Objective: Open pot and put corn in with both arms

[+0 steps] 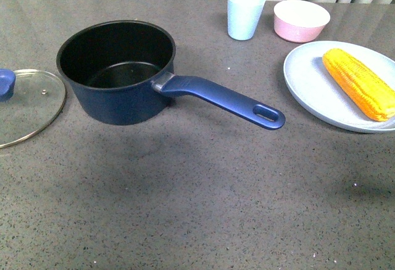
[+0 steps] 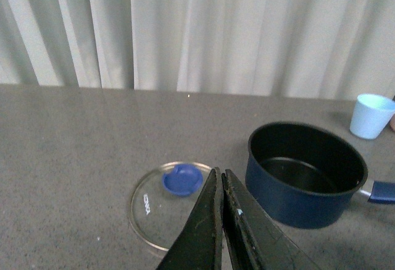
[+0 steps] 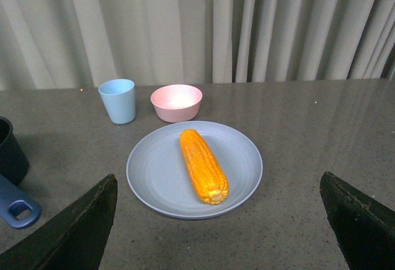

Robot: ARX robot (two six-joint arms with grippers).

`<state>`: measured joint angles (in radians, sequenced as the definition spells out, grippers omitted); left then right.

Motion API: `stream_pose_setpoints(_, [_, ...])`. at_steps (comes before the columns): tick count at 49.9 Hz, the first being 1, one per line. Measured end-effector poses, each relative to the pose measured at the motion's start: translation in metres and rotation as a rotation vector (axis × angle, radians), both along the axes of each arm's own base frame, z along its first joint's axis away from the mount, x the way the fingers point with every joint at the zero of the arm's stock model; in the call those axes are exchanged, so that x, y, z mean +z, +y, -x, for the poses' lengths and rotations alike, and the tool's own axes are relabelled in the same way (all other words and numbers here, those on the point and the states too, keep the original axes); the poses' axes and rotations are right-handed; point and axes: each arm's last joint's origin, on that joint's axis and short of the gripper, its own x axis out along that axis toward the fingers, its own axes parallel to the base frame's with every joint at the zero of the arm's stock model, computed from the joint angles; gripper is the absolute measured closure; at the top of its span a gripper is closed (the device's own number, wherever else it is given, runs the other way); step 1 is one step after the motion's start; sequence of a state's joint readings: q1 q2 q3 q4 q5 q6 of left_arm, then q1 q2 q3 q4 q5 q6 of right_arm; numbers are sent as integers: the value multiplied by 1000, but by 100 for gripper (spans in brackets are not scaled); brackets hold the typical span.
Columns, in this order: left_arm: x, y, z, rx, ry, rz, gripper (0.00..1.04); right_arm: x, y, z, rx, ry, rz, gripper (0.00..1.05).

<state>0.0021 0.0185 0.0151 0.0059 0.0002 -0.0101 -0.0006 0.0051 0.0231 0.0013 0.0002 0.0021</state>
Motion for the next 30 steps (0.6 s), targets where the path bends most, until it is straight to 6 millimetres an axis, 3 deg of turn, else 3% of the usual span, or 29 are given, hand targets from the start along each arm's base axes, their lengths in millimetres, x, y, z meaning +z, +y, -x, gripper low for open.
stream_pose_setpoints(14, [0, 0, 0, 0, 3, 1, 101, 0, 0, 0, 0, 0, 0, 9])
stream_pose_setpoints(27, [0, 0, 0, 0, 3, 0, 41, 0, 0, 0, 0, 0, 0, 9])
stream_pose_setpoints(30, [0, 0, 0, 0, 2, 0, 32, 0, 0, 0, 0, 0, 0, 9])
